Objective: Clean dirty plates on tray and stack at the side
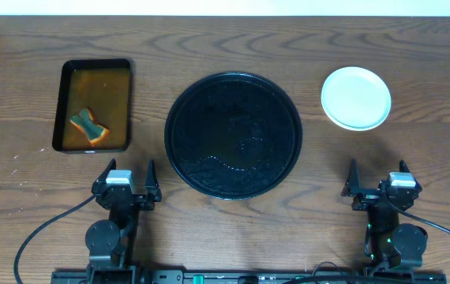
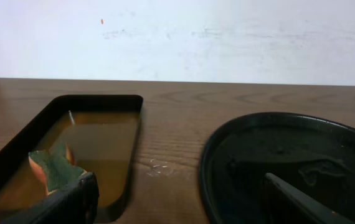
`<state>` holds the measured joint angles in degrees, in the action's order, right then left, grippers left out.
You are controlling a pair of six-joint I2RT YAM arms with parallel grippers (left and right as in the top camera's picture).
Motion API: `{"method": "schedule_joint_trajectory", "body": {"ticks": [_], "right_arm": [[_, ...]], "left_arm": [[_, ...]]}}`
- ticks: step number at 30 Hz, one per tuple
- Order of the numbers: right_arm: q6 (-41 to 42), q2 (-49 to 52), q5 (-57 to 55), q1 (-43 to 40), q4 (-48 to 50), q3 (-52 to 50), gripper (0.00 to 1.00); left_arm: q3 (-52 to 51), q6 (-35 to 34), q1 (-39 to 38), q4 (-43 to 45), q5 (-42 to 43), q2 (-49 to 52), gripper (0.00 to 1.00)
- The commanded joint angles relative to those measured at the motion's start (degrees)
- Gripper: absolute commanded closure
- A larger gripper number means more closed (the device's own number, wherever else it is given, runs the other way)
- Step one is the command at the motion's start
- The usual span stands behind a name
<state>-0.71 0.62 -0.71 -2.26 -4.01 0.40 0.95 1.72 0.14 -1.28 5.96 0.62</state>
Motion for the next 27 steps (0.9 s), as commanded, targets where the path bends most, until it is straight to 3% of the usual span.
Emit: {"method": "schedule_joint_trajectory", "body": {"ticks": [1,27], "right_arm": [[-0.6,-0.3,-0.3,0.9,-0.2,-0.1,0.01],[-0.6,-0.3,-0.3,0.9,-0.3,-0.1,0.01]], "left_arm": [[-0.7,-0.3,-0.1,-2.4,0.4,-0.4,0.18],[-0.7,-0.3,-0.1,-2.3,0.4,-0.4,0.17]]}}
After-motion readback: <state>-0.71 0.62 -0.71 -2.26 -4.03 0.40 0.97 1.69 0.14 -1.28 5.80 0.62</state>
